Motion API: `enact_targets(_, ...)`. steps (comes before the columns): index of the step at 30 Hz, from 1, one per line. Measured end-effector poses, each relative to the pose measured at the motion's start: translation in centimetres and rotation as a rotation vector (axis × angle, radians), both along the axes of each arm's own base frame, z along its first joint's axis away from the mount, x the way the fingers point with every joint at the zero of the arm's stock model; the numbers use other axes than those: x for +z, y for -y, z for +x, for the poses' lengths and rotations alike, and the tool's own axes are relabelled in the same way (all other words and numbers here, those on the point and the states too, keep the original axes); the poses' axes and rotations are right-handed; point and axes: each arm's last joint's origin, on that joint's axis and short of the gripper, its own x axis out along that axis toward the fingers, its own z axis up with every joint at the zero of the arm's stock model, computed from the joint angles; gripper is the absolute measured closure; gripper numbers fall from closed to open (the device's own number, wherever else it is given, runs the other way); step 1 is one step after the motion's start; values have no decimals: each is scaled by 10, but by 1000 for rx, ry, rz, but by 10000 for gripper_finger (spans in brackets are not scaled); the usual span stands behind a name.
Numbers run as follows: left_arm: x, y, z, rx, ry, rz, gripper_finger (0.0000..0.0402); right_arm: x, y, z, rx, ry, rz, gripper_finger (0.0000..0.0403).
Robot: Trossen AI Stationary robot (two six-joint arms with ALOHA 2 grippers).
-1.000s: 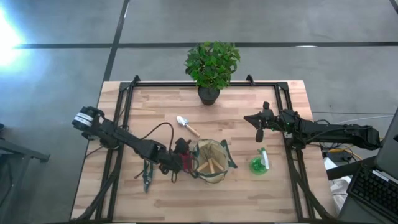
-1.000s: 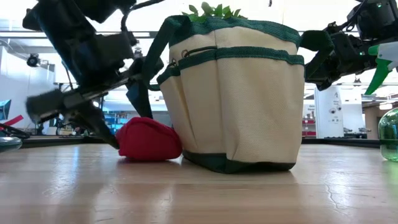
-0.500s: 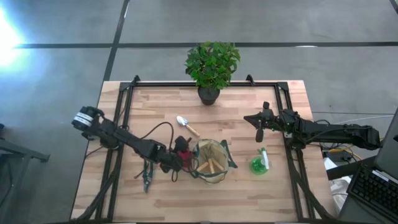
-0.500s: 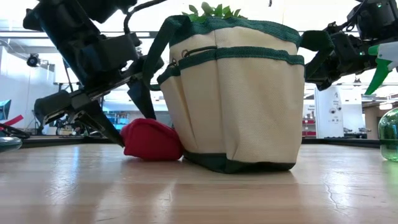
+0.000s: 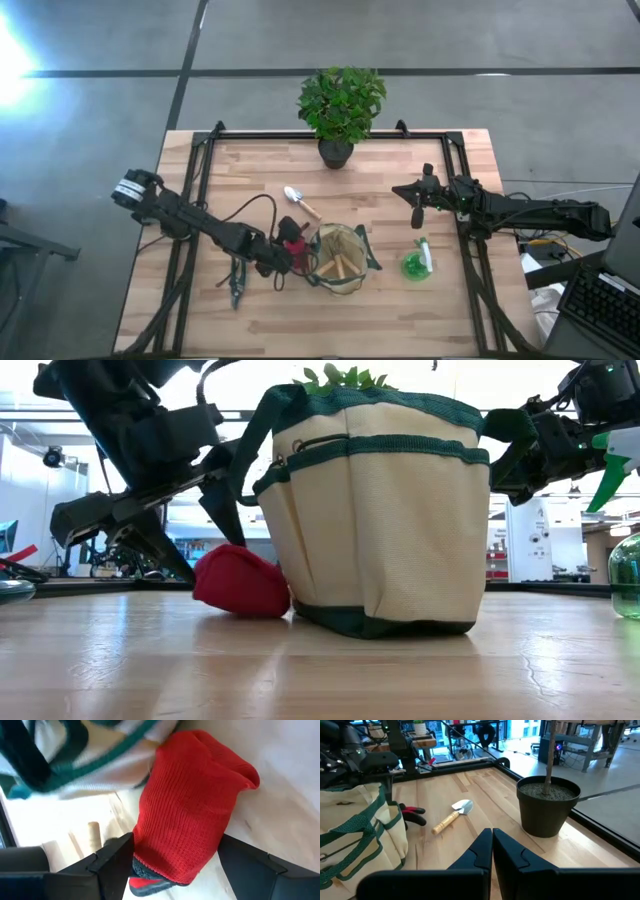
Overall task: Pick & Place Garden tools in Gardening bag
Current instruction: Put the green spray bottle into the gardening bag
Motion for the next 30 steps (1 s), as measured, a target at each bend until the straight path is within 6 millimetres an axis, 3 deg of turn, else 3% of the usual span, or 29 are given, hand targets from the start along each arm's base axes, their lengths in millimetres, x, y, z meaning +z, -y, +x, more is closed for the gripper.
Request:
enact_targets(8, 17, 3, -11, 56, -37, -6, 117, 0, 0, 0, 0, 0, 0, 394)
enact_targets(16, 53, 8, -16, 84, 103, -107, 117, 0, 0, 0, 0, 0, 0, 394)
enact_targets(24, 90, -2, -36, 204, 270, -280, 117, 1, 0, 0, 1, 10, 1, 394)
enact_targets(30, 110, -9, -47, 243, 367, -363, 117, 10, 0, 1, 5, 148, 115, 394)
